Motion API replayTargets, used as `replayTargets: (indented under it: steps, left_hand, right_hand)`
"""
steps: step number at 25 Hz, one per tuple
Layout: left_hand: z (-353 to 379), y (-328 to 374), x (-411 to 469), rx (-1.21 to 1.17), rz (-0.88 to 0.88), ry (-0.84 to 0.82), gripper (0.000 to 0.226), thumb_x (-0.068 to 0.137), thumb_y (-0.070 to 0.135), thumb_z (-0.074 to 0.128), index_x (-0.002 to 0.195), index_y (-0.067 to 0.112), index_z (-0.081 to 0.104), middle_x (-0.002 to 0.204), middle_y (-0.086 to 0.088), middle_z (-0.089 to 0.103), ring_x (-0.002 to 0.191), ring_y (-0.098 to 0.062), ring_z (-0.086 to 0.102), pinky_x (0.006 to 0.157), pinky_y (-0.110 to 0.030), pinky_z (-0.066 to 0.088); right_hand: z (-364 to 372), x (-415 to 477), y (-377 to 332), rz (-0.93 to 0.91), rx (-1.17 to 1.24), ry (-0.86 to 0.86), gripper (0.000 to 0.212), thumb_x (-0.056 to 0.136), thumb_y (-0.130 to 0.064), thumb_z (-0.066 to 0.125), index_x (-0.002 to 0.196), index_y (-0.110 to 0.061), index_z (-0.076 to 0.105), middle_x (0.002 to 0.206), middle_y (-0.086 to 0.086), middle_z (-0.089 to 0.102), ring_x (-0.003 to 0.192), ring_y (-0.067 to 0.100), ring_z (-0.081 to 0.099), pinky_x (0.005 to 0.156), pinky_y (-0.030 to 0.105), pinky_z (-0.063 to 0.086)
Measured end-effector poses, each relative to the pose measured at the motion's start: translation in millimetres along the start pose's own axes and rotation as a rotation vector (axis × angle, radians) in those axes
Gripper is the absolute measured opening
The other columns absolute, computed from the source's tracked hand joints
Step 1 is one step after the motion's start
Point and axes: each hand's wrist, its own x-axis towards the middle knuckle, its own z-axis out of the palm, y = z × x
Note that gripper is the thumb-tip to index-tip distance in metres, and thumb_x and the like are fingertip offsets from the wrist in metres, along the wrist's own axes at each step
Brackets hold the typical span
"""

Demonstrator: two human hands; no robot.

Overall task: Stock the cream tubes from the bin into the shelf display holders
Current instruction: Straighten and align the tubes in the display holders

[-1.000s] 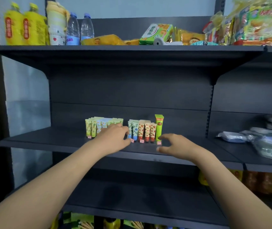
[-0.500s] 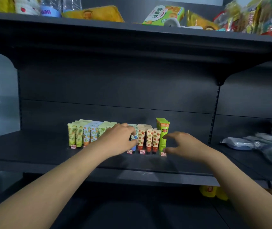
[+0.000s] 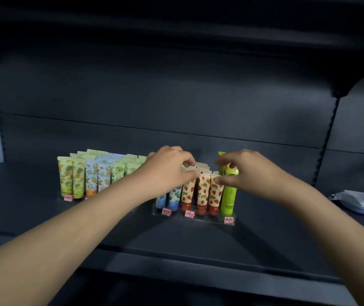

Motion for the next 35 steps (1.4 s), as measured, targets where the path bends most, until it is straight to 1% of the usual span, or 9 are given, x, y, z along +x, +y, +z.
replayTargets:
  steps: [5,8,10,12,15,20,29,32,35]
  left_hand:
    - [30,-7,41,0.060,-0.058,-0.044,0.020,0.084,0.050,0.057,0.091,0.033,0.066,0.103,0.015,0.052,0.112,-0.011,0.043,0.098,-0.036,0.031]
    - [45,-13,55,0.098,-0.032,-0.061,0.022,0.083,0.051,0.057,0.097,0.035,0.064,0.105,0.018,0.050,0.112,-0.009,0.041,0.095,-0.035,0.028]
    - [50,-17,62,0.094,0.001,-0.054,0.023,0.082,0.051,0.057,0.098,0.036,0.063,0.105,0.018,0.048,0.113,-0.009,0.040,0.093,-0.034,0.026]
    - [53,-21,69,0.067,0.024,-0.067,0.024,0.082,0.051,0.057,0.100,0.036,0.063,0.108,0.018,0.050,0.114,-0.008,0.040,0.092,-0.033,0.024]
    - [58,-28,76,0.053,0.055,-0.095,0.024,0.081,0.052,0.056,0.098,0.037,0.063,0.108,0.018,0.050,0.114,-0.007,0.040,0.092,-0.032,0.023]
    - [67,-37,82,0.019,0.091,-0.098,0.021,0.080,0.053,0.058,0.093,0.037,0.064,0.105,0.019,0.052,0.111,-0.006,0.041,0.094,-0.033,0.025]
    - [74,-37,85,-0.071,0.114,-0.119,0.020,0.078,0.051,0.060,0.083,0.034,0.068,0.093,0.019,0.056,0.101,-0.003,0.049,0.099,-0.038,0.032]
    - [76,-37,86,-0.089,0.114,-0.130,0.017,0.079,0.047,0.062,0.082,0.033,0.069,0.091,0.017,0.059,0.097,-0.005,0.053,0.099,-0.042,0.035]
    - [75,-37,86,-0.098,0.111,-0.130,0.013,0.080,0.043,0.063,0.079,0.033,0.069,0.088,0.019,0.059,0.096,-0.004,0.053,0.100,-0.042,0.034]
  right_hand:
    - [5,32,30,-0.096,0.009,0.032,0.043,0.080,-0.046,0.065,0.119,-0.028,0.059,0.116,-0.015,0.062,0.111,0.009,0.052,0.085,0.024,0.038]
    - [10,42,36,-0.175,-0.014,0.009,0.038,0.081,-0.044,0.065,0.116,-0.032,0.061,0.090,-0.026,0.053,0.108,0.006,0.047,0.094,0.029,0.037]
    - [13,48,40,-0.205,-0.026,0.016,0.035,0.081,-0.042,0.066,0.114,-0.034,0.062,0.082,-0.030,0.043,0.104,0.001,0.041,0.098,0.030,0.034]
    - [15,55,44,-0.215,-0.030,0.021,0.033,0.080,-0.041,0.067,0.111,-0.033,0.063,0.096,-0.026,0.052,0.110,0.000,0.043,0.097,0.024,0.032]
    - [19,65,48,-0.234,-0.067,-0.007,0.029,0.078,-0.039,0.069,0.106,-0.031,0.066,0.118,-0.014,0.059,0.115,-0.001,0.044,0.083,0.016,0.027]
    - [26,75,51,-0.249,-0.088,-0.100,0.023,0.075,-0.036,0.073,0.096,-0.028,0.068,0.105,-0.012,0.065,0.116,0.007,0.050,0.090,0.022,0.037]
    - [39,80,49,-0.234,-0.192,-0.183,0.024,0.072,-0.043,0.073,0.092,-0.030,0.068,0.104,-0.009,0.067,0.109,0.011,0.054,0.094,0.032,0.040]
    - [42,81,50,-0.207,-0.156,-0.209,0.021,0.073,-0.040,0.074,0.090,-0.030,0.068,0.098,-0.009,0.067,0.097,0.012,0.059,0.085,0.029,0.045]
    - [41,79,50,-0.186,-0.113,-0.210,0.017,0.074,-0.035,0.075,0.089,-0.029,0.069,0.094,-0.008,0.067,0.085,0.007,0.060,0.069,0.015,0.041]
